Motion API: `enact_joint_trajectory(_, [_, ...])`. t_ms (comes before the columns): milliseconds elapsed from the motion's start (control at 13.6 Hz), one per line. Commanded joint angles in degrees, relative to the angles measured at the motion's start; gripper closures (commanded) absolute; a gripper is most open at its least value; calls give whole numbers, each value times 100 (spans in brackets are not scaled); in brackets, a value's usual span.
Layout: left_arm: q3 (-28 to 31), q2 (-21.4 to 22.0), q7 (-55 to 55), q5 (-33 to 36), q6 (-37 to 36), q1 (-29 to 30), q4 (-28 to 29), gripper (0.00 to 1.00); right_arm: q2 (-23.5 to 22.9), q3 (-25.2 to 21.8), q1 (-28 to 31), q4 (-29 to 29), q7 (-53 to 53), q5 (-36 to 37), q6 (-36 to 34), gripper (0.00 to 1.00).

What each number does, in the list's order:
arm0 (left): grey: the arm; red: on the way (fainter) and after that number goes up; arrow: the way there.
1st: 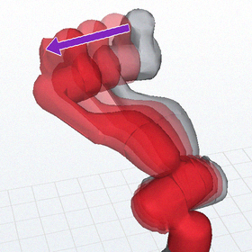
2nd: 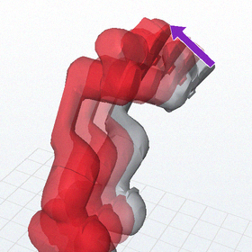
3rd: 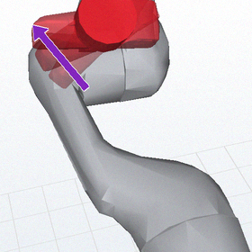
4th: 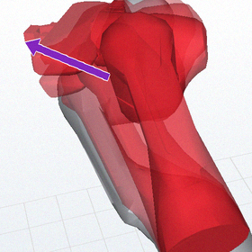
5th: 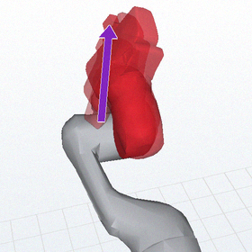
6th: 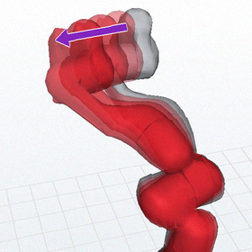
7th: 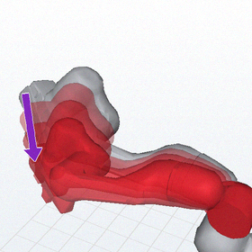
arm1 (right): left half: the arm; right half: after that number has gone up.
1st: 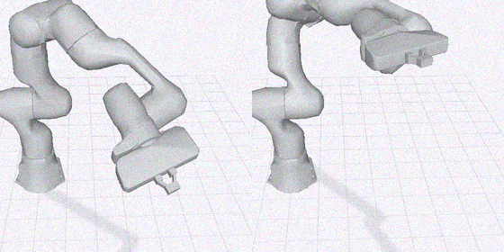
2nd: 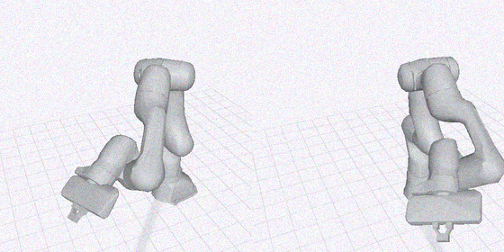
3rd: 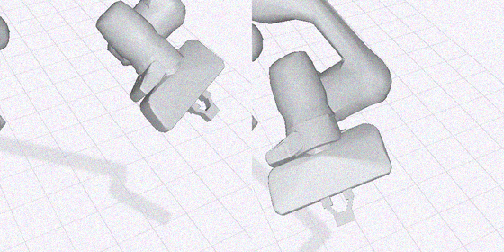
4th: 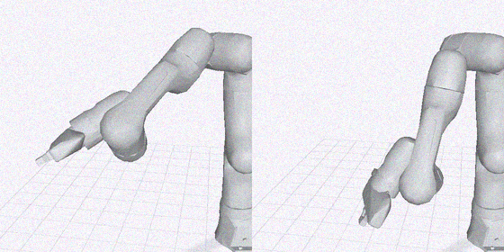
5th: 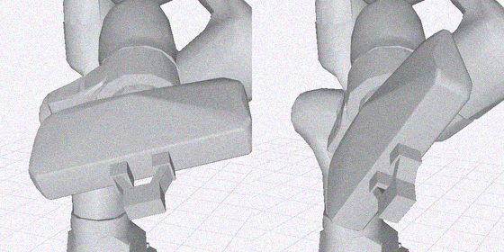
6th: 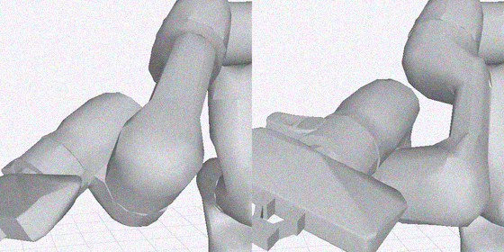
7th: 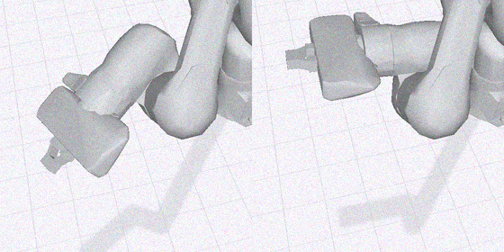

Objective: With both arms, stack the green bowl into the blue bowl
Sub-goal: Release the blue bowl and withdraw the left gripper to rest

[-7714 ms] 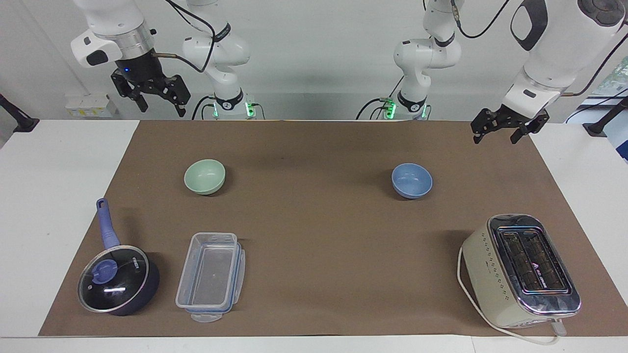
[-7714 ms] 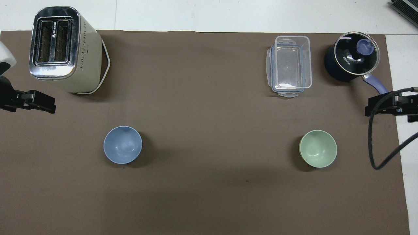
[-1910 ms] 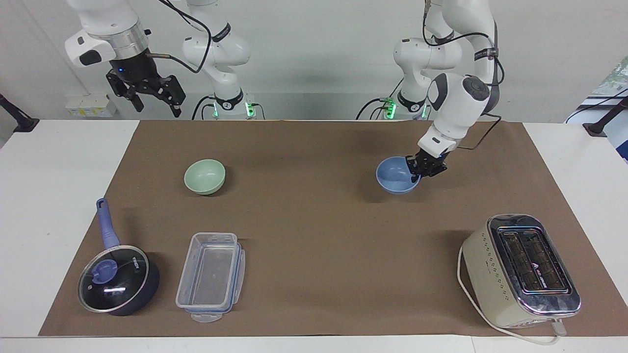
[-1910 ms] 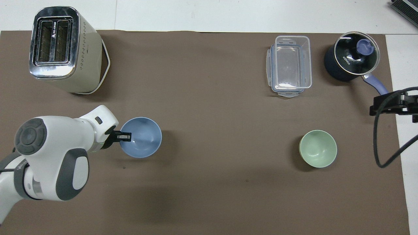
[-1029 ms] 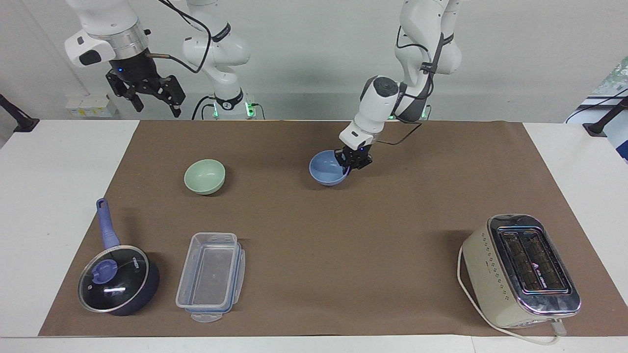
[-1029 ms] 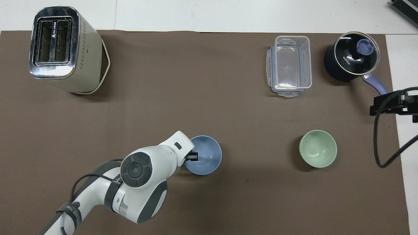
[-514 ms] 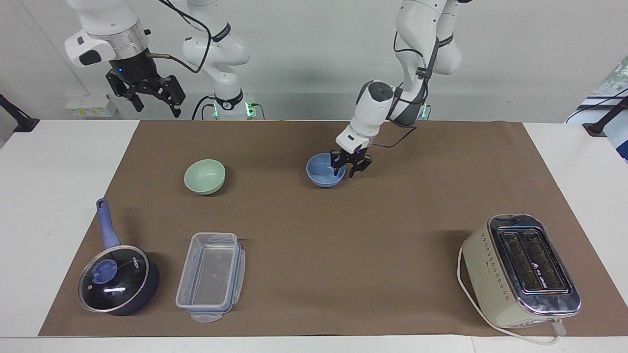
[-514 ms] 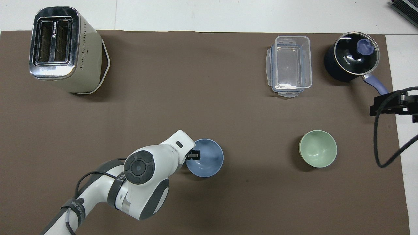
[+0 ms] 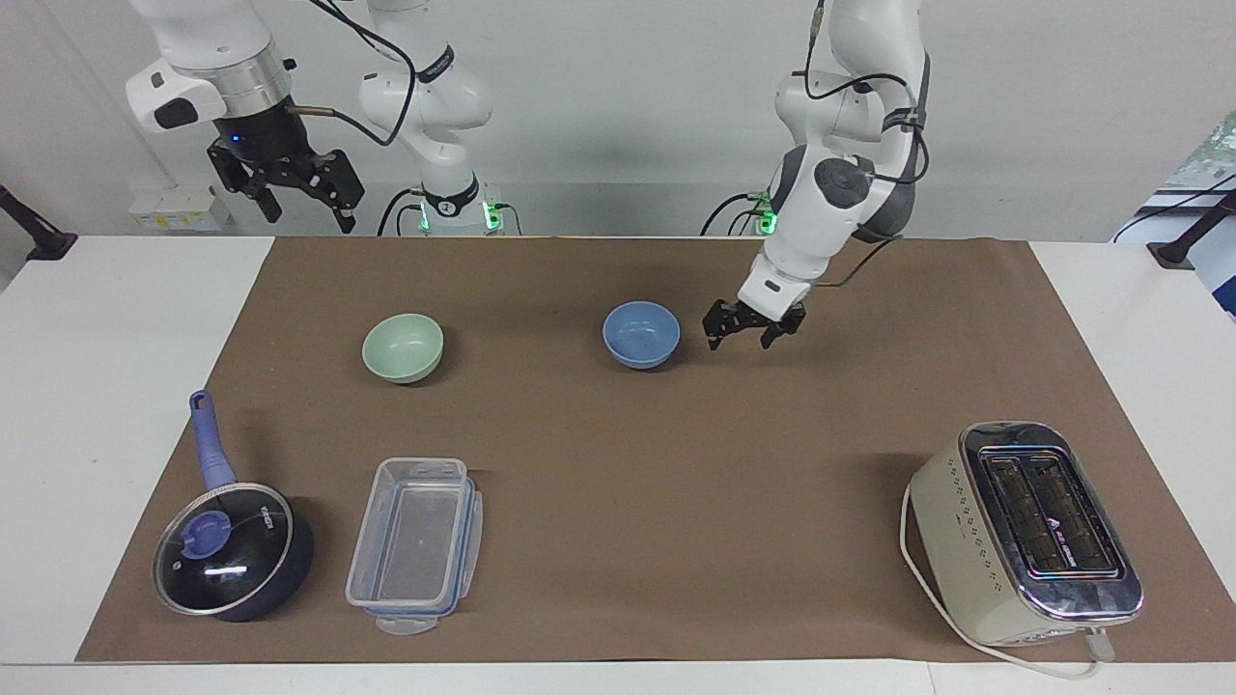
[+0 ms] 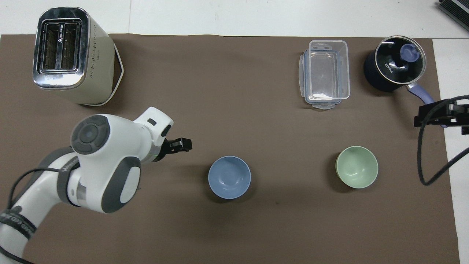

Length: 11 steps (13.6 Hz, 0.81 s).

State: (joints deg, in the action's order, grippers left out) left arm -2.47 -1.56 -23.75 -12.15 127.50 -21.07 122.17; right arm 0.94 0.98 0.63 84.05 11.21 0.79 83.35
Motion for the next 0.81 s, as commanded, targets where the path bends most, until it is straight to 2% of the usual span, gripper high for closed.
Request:
enact_joint_trajectory(0, [-52,24,439,213,-409,576,-307,0,152,17,95,296,-172,-184,199,0])
enact_joint_trajectory(220, [-52,-11,1730,222,-1329,1305,-1008,0,161,16,262,629,-758,-193,541,0])
enact_joint_trajectory(367, [-61,-46,2346,606,-1893,1754,-1492,0,161,16,437,963,-1190,-193,839,0])
enact_joint_trajectory(735, [-52,-28,2569,1425,-2763,1923,-2274,0,152,16,657,2095,-1693,-193,1726,0])
